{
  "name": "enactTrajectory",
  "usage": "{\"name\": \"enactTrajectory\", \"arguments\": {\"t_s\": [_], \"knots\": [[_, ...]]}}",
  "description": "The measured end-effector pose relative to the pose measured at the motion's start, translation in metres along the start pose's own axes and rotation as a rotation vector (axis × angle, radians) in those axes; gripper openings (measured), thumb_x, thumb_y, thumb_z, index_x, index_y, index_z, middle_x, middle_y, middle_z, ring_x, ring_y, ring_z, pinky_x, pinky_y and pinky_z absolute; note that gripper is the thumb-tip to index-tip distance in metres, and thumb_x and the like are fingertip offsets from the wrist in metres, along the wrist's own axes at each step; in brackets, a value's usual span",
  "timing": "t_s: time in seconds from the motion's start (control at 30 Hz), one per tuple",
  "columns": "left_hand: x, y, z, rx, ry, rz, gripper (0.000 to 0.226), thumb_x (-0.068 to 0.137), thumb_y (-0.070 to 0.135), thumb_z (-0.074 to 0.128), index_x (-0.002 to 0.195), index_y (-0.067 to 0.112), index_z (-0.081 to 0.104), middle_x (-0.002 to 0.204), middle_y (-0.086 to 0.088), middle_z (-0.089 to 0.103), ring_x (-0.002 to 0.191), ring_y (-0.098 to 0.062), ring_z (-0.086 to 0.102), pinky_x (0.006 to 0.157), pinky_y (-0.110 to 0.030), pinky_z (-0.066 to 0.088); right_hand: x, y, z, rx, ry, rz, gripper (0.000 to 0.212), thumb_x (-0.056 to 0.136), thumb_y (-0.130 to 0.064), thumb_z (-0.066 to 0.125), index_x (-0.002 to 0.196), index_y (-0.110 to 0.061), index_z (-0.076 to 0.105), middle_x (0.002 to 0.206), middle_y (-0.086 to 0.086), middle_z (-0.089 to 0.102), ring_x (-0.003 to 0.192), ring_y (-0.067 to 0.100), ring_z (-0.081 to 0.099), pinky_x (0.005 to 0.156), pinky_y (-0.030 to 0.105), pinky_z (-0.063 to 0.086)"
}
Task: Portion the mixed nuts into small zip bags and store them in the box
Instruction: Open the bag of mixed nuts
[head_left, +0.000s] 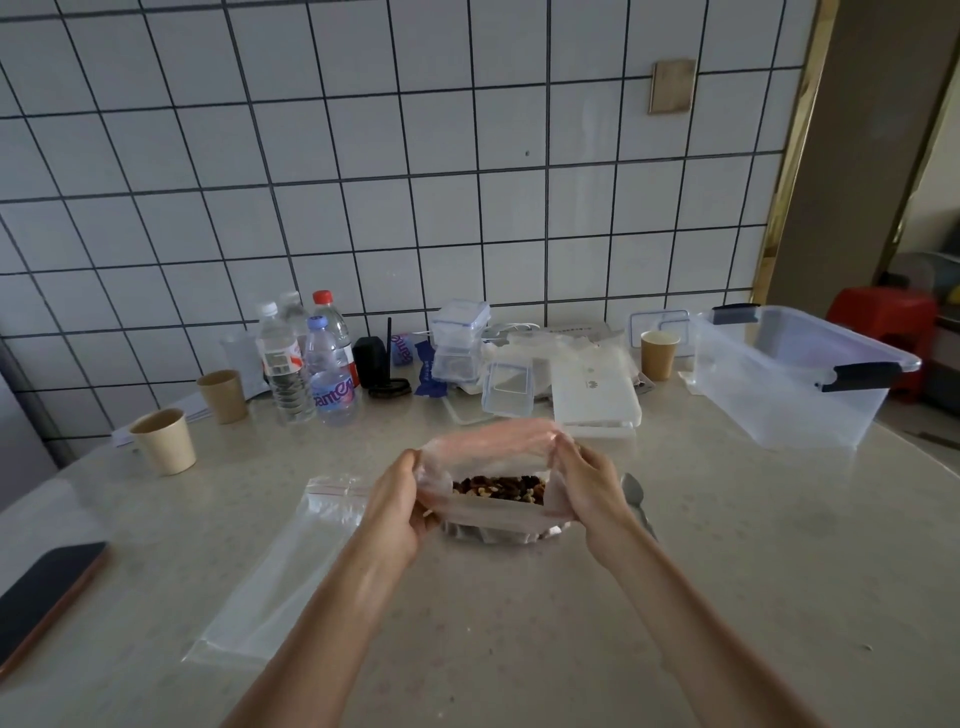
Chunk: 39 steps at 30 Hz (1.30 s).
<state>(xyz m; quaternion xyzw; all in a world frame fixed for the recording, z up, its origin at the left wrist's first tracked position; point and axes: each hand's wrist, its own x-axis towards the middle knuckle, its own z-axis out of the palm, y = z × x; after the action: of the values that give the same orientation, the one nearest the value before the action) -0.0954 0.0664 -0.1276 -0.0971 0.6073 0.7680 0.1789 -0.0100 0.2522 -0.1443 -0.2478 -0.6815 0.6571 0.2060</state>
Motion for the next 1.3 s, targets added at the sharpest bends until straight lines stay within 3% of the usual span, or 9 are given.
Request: {"name": "enactTrajectory", "arguments": {"t_s": [0.27, 0.4, 0.53, 0.73, 0.9, 0.93, 1.0, 1.1, 1.3], "knots": [[0.005, -0.004, -0.004, -0.095, -0.067, -0.131, 0.025, 0.103, 0.019, 0.043, 0.086, 0.013, 0.060, 0.046, -0.003, 0.062, 0.038, -0.017, 0.060, 0.053, -0.030, 0.047, 0.011, 0.000, -0.007, 0.349, 0.048, 0.348, 0.020, 0.103, -0.025, 0.057, 0.096, -0.008, 0.064, 0.056, 0.009, 0.063, 0.049, 0.025, 0.062, 0.060, 0.036, 0.050], [0.006, -0.002, -0.018, -0.011, -0.108, -0.077, 0.039, 0.103, 0.046, 0.054, 0.104, 0.010, 0.069, 0.071, -0.009, 0.077, 0.073, -0.026, 0.071, 0.064, -0.036, 0.056, 0.005, -0.005, -0.023, 0.159, -0.045, 0.280, 0.033, 0.097, -0.042, 0.067, 0.105, -0.010, 0.069, 0.079, 0.012, 0.072, 0.064, 0.027, 0.072, 0.063, 0.038, 0.060], [0.009, 0.001, -0.029, 0.593, -0.002, 0.329, 0.073, 0.073, 0.072, 0.079, 0.129, 0.031, 0.056, 0.115, 0.002, 0.064, 0.107, -0.022, 0.066, 0.082, -0.044, 0.063, -0.010, -0.003, -0.033, -0.261, 0.011, 0.180, 0.056, 0.076, -0.061, 0.080, 0.085, -0.010, 0.060, 0.082, 0.007, 0.071, 0.064, 0.022, 0.069, 0.052, 0.029, 0.057], [0.012, 0.002, -0.020, 0.794, 0.009, 0.542, 0.041, 0.091, 0.045, 0.077, 0.095, 0.004, 0.075, 0.083, -0.008, 0.073, 0.080, -0.030, 0.072, 0.078, -0.055, 0.063, -0.013, 0.000, -0.024, -0.342, 0.018, 0.105, 0.018, 0.082, -0.005, 0.067, 0.065, -0.002, 0.061, 0.063, 0.015, 0.067, 0.051, 0.028, 0.068, 0.050, 0.033, 0.056], [0.013, -0.001, -0.015, 0.300, -0.056, 0.158, 0.026, 0.102, 0.026, 0.067, 0.091, 0.004, 0.075, 0.089, -0.019, 0.076, 0.074, -0.024, 0.071, 0.060, -0.038, 0.064, -0.014, 0.004, -0.021, 0.230, -0.011, 0.278, 0.006, 0.088, 0.008, 0.069, 0.085, 0.007, 0.065, 0.076, 0.019, 0.074, 0.058, 0.026, 0.072, 0.055, 0.041, 0.062], [0.013, -0.001, -0.015, 0.149, -0.085, 0.044, 0.023, 0.103, 0.024, 0.064, 0.093, 0.006, 0.073, 0.087, -0.017, 0.076, 0.072, -0.024, 0.072, 0.056, -0.035, 0.063, -0.013, 0.007, -0.021, 0.355, -0.010, 0.322, 0.018, 0.091, 0.009, 0.066, 0.106, 0.014, 0.056, 0.075, 0.018, 0.074, 0.058, 0.025, 0.072, 0.055, 0.042, 0.062], [0.011, -0.002, -0.017, -0.102, -0.154, -0.118, 0.024, 0.106, 0.019, 0.057, 0.093, 0.005, 0.070, 0.076, -0.014, 0.077, 0.062, -0.023, 0.075, 0.053, -0.033, 0.062, -0.012, 0.015, -0.023, 0.623, 0.023, 0.384, 0.065, 0.096, 0.013, 0.055, 0.129, -0.035, 0.026, 0.083, 0.020, 0.074, 0.055, 0.024, 0.072, 0.056, 0.043, 0.063], [0.010, -0.007, -0.020, -0.394, -0.212, -0.257, 0.027, 0.108, 0.007, 0.048, 0.092, -0.007, 0.066, 0.070, -0.020, 0.074, 0.053, -0.026, 0.074, 0.049, -0.037, 0.061, -0.011, 0.020, -0.023, 0.900, 0.067, 0.424, 0.077, 0.096, 0.020, 0.046, 0.128, -0.050, 0.036, 0.099, 0.026, 0.068, 0.065, 0.028, 0.072, 0.055, 0.044, 0.062], [0.008, -0.022, -0.010, -0.513, -0.240, -0.228, 0.031, 0.094, -0.010, 0.033, 0.081, 0.000, 0.060, 0.051, -0.005, 0.058, 0.037, -0.014, 0.057, 0.038, -0.019, 0.049, -0.011, 0.014, -0.010, 0.984, 0.099, 0.433, 0.058, 0.094, 0.015, 0.037, 0.141, -0.016, 0.049, 0.118, 0.024, 0.063, 0.115, 0.036, 0.065, 0.104, 0.048, 0.051]]}}
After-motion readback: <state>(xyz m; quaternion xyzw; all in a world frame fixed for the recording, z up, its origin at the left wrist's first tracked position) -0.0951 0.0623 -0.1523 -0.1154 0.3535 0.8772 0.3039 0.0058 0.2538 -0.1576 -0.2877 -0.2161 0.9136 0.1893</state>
